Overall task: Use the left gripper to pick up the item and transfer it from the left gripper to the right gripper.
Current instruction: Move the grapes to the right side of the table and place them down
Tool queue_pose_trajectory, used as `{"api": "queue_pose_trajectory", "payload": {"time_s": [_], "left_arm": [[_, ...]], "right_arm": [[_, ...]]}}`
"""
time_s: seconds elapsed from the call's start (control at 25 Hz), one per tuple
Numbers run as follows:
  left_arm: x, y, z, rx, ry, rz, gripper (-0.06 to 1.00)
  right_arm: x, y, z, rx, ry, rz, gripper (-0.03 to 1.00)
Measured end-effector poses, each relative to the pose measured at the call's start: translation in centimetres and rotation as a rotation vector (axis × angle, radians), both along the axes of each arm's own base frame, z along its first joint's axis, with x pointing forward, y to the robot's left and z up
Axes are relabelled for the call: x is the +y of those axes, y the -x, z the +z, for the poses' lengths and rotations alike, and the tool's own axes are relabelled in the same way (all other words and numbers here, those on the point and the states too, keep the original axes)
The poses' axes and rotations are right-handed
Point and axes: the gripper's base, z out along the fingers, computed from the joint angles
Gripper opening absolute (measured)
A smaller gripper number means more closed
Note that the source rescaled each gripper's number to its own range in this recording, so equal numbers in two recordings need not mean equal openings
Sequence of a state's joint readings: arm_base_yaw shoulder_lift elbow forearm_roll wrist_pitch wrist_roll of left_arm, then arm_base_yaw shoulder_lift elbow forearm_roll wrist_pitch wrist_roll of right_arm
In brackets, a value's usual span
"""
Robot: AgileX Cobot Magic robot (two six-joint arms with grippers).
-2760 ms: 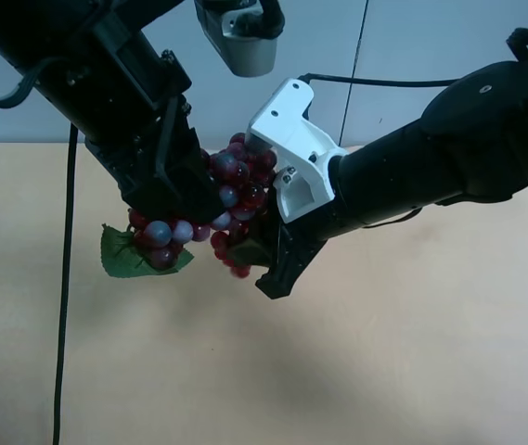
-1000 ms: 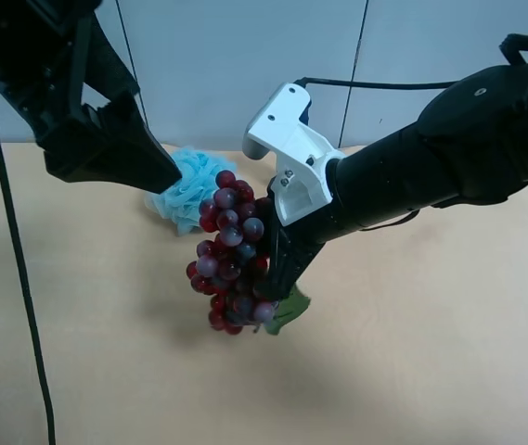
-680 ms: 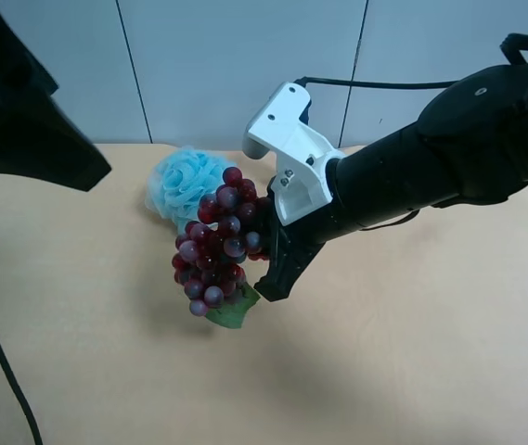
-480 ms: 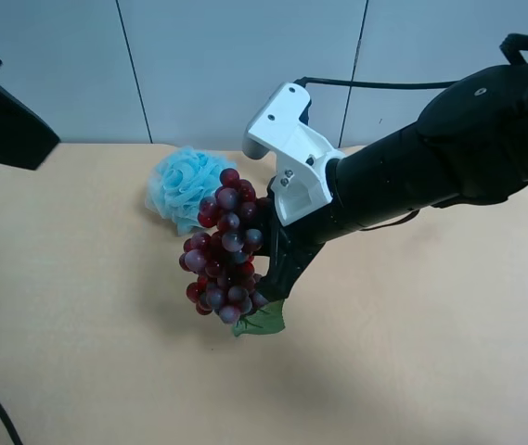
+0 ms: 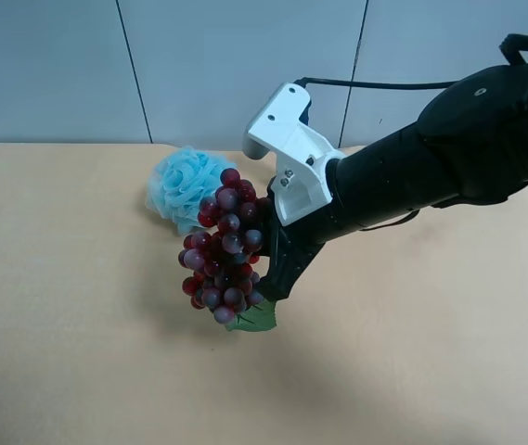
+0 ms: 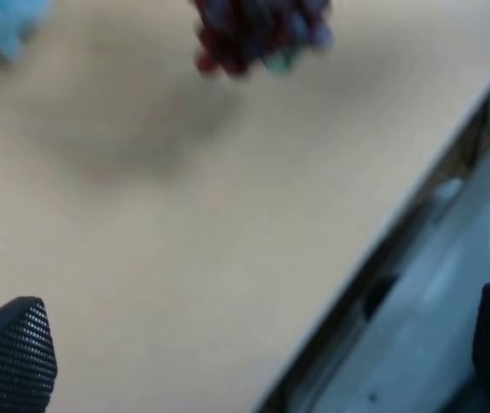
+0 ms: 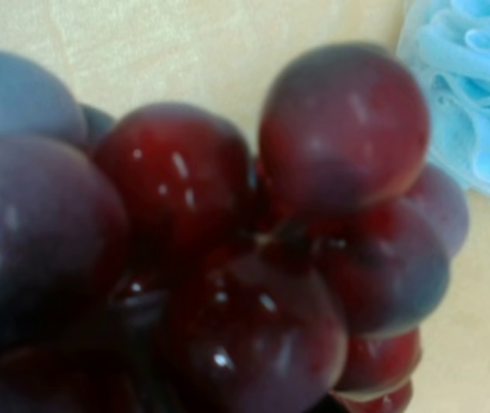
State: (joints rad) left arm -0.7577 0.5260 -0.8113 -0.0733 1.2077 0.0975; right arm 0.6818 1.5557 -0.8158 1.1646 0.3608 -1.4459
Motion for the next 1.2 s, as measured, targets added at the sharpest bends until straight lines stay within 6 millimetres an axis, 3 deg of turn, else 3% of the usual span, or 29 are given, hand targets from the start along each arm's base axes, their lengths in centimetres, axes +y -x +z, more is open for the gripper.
{"api": "queue_pose_trajectory", "payload": {"time_s": [0.16, 0.32, 0.64, 1.2], "left_arm": [[1.4, 1.9, -3.0, -0.046, 0.092, -0.008, 0.99], [2.6, 3.2, -4.7, -0.110, 0.158, -0.007, 0.99], [3.9, 4.2, -6.2, -0.203, 0.203, 0.003, 0.99], [4.1, 4.0, -6.4, -0.216, 0.208, 0.079, 0.99]], "right_arm": [[0.0, 0.0, 0.0, 0.000, 0.000, 0.000, 0.00], [0.0, 0.0, 0.0, -0.001, 0.000, -0.001, 0.00], [-0.1, -0.3, 0.0, -0.023, 0.006, -0.028, 0.00], [-0.1, -0.3, 0.0, -0.022, 0.006, -0.029, 0.00]]}}
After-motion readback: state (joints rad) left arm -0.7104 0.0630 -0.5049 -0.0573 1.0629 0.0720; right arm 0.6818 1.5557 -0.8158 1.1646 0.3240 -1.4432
